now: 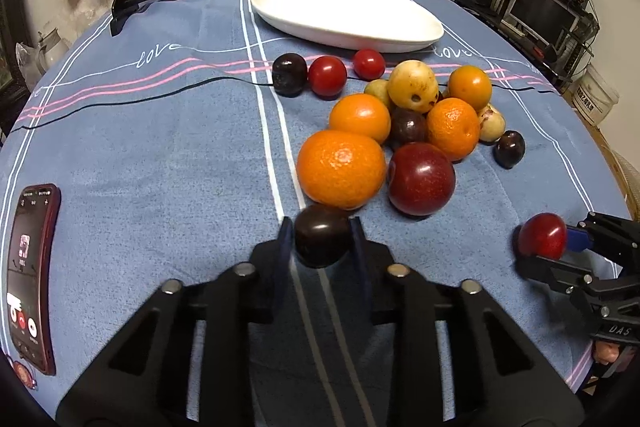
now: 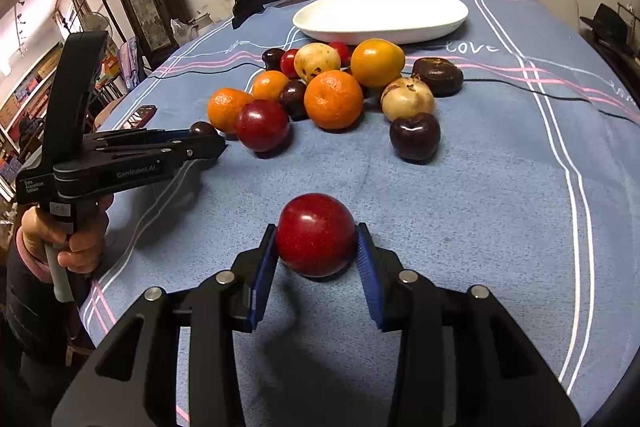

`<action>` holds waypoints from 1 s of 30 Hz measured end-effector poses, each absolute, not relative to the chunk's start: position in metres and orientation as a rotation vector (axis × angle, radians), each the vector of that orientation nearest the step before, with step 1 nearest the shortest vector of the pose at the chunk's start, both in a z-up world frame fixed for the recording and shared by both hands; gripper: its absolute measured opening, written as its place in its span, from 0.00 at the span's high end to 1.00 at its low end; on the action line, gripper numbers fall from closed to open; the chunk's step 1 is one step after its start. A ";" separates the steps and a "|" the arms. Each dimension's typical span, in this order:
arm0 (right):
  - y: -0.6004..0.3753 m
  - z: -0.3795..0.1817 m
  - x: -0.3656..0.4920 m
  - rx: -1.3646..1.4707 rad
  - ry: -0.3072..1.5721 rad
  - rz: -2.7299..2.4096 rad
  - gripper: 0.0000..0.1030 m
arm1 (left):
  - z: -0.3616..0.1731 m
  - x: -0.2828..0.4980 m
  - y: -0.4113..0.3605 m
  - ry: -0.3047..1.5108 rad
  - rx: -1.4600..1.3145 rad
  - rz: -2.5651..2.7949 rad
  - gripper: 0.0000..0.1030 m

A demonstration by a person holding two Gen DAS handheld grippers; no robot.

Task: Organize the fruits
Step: 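Carry both fruits over the white plate and open both tools to drop them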

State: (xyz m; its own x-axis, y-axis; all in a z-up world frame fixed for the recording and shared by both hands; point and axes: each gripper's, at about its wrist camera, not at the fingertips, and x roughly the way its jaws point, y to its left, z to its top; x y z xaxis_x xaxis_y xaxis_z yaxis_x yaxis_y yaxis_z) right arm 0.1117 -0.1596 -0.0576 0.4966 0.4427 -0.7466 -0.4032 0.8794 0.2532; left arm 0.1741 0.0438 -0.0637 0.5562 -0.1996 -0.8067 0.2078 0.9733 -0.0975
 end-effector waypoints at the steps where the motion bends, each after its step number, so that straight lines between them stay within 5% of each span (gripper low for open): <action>1: -0.161 -0.057 0.112 0.055 0.917 0.518 0.60 | -0.063 0.174 0.045 0.952 0.007 -0.246 0.73; 8: -0.178 -0.019 0.147 0.099 0.827 0.496 0.60 | -0.035 0.183 0.057 0.914 -0.049 -0.294 0.73; 15: -0.180 0.000 0.273 0.138 0.790 0.389 0.61 | 0.012 0.276 0.033 0.840 -0.082 -0.343 0.73; 26: -0.163 -0.040 0.364 0.076 0.900 0.340 0.61 | -0.030 0.397 -0.012 0.975 -0.043 -0.301 0.73; 28: -0.160 -0.037 0.364 0.050 0.900 0.344 0.50 | -0.033 0.401 -0.011 0.989 -0.044 -0.279 0.72; 30: -0.160 -0.028 0.361 0.042 0.871 0.346 0.40 | -0.029 0.399 -0.007 0.983 -0.043 -0.254 0.56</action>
